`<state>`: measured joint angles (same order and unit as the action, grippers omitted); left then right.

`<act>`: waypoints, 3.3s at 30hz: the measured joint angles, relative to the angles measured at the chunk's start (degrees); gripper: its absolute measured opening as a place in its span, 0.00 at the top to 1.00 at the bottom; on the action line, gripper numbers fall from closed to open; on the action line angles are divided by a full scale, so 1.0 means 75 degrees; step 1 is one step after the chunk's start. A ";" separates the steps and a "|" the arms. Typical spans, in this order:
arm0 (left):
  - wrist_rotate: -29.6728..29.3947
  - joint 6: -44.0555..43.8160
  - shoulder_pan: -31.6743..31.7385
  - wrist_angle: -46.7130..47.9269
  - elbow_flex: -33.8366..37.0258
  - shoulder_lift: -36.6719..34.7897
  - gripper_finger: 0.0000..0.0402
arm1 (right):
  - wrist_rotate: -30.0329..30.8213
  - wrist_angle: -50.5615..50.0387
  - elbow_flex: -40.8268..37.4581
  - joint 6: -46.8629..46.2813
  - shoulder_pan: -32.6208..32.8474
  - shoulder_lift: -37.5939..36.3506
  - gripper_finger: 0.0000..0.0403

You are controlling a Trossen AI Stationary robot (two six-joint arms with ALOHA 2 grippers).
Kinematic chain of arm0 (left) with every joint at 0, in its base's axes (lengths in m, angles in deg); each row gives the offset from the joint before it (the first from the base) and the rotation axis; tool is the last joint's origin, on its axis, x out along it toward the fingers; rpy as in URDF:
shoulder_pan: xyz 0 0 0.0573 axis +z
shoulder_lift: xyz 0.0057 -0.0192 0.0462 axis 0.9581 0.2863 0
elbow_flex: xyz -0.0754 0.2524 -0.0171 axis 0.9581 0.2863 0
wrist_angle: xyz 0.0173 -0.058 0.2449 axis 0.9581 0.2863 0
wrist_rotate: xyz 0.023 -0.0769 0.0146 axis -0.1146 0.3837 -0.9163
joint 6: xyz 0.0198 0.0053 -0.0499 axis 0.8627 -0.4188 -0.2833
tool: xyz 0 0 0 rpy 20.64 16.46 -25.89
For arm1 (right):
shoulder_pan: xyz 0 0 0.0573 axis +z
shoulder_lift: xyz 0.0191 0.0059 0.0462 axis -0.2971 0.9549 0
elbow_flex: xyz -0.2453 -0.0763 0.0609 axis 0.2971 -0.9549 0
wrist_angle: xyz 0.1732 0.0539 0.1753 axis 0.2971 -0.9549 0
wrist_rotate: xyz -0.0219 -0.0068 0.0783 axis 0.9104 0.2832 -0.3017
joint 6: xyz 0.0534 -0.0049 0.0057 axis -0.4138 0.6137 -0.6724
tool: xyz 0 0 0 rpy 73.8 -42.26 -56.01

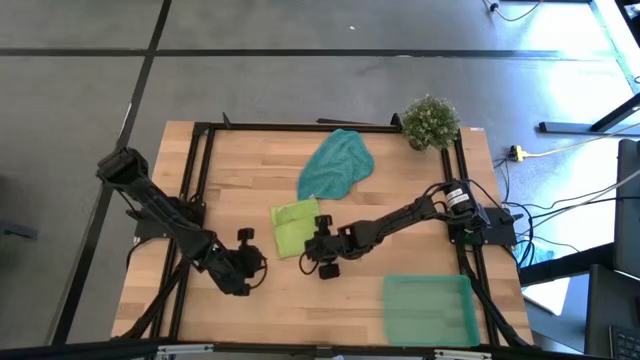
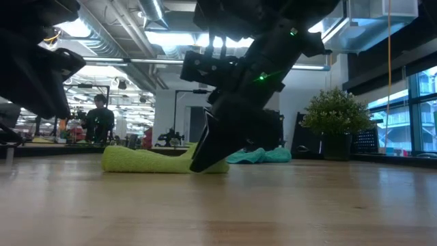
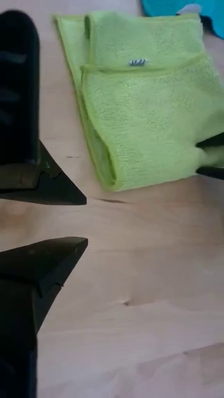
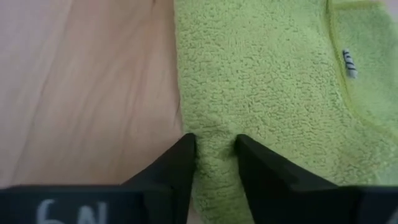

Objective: Roll microfiber towels into tight, uniform cylinder then place into a basket
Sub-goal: Roll the green microfiber cloth

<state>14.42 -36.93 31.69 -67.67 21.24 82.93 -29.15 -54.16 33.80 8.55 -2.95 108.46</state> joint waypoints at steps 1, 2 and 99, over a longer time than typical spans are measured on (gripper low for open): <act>0.0004 0.0069 0.0043 -0.0058 0.0000 0.0044 0.78 | 0.0003 0.0003 -0.0002 -0.0091 -0.0010 0.0002 0.75; 0.0005 0.0136 0.0089 -0.0069 0.0000 0.0074 0.78 | -0.0010 0.0003 -0.0002 -0.0246 -0.0020 0.0002 0.79; -0.0299 0.2119 0.3564 -0.0670 -0.0023 0.1773 0.78 | -0.6320 -0.0617 0.0732 -0.4800 -0.3238 0.0014 0.93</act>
<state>12.18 -21.03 58.42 -72.70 21.07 96.23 -76.54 -58.78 39.29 -27.45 -27.24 108.56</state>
